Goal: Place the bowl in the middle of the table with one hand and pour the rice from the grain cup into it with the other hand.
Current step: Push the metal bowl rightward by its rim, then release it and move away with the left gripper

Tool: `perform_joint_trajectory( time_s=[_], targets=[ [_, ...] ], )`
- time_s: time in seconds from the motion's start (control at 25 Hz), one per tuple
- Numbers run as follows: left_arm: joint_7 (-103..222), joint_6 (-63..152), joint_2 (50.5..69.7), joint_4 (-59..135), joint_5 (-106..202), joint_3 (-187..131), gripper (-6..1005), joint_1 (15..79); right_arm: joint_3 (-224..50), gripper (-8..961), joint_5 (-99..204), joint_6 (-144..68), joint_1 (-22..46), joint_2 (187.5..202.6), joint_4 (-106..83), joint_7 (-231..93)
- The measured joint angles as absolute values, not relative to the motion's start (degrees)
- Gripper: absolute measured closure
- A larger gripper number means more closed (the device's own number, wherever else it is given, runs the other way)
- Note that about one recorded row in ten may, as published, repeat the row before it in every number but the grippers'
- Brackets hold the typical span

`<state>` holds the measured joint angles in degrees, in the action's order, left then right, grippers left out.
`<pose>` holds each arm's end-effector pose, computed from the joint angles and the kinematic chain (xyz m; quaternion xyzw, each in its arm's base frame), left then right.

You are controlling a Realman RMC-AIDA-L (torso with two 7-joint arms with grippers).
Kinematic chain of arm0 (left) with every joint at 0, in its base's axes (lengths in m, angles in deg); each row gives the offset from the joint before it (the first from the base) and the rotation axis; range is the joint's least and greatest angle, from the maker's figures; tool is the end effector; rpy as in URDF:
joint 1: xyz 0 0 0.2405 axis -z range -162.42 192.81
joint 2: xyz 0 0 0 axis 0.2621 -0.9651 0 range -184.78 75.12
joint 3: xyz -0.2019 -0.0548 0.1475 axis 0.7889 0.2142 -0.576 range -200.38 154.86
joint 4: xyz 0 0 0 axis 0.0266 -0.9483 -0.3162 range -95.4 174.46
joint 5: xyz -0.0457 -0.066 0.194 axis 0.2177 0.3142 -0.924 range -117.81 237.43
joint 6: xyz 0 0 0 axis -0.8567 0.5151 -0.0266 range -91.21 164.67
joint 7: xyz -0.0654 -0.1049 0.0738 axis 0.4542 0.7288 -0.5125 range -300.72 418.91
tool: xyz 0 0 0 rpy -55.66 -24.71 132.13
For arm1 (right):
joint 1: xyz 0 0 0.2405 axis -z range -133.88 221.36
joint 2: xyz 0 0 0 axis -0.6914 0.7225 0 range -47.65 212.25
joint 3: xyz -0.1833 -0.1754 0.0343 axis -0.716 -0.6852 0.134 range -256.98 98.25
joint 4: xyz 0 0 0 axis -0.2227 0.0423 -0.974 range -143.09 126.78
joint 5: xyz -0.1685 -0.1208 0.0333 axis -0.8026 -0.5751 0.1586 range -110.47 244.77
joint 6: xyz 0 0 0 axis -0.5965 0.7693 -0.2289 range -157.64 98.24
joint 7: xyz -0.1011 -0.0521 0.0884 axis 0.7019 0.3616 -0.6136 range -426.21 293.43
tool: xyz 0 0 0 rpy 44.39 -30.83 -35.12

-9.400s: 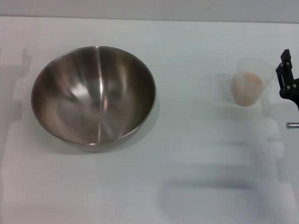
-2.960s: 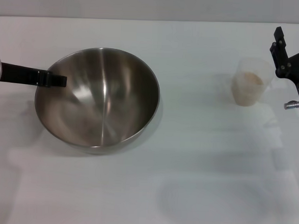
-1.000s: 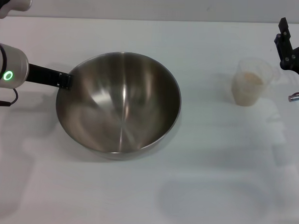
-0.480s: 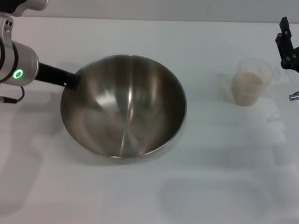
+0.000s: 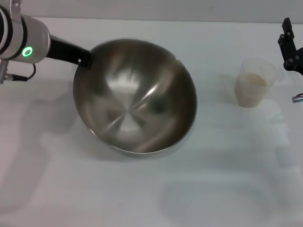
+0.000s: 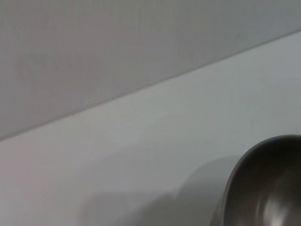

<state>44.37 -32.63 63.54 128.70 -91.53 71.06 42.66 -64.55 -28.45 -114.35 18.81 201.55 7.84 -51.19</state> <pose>-0.1540 0.3762 0.0194 -0.8681 -0.3601 0.0289 0.3403 0.2873 0.3068 -0.0190 -0.6705 0.0745 0.3029 0.6732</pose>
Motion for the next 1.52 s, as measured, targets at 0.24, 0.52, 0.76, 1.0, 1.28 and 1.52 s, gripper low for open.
perform_joint_trajectory(
  time_s=[0.24,0.52,0.76,1.0,1.28,1.52],
  targets=[
    [43.18,-32.6,63.54,129.07,-91.13,71.18,963,44.59,-64.6,342,-28.48,-114.37,18.84,201.57,7.98,-51.19],
    [38.78,-33.89,63.47,128.5,-85.46,72.57,963,46.67,-64.46,342,-28.48,-114.42,18.74,201.57,8.01,-51.19],
    [34.95,-34.14,63.41,127.2,-82.62,75.11,963,47.94,-64.42,342,-28.48,-114.43,18.6,201.57,8.1,-51.19],
    [31.7,-32.83,63.43,124.08,-79.61,77.07,962,50.02,-64.42,342,-28.48,-114.44,18.19,201.57,8.26,-51.17],
    [30.32,-28.15,63.52,119.02,-79.88,76.69,962,51.43,-64.43,343,-28.34,-114.44,18.16,201.6,8.29,-51.17],
    [29.83,-23.77,63.56,114.55,-79.59,76.64,962,51.48,-64.43,343,-28.29,-114.38,17.99,201.64,8.28,-51.15]
  ],
)
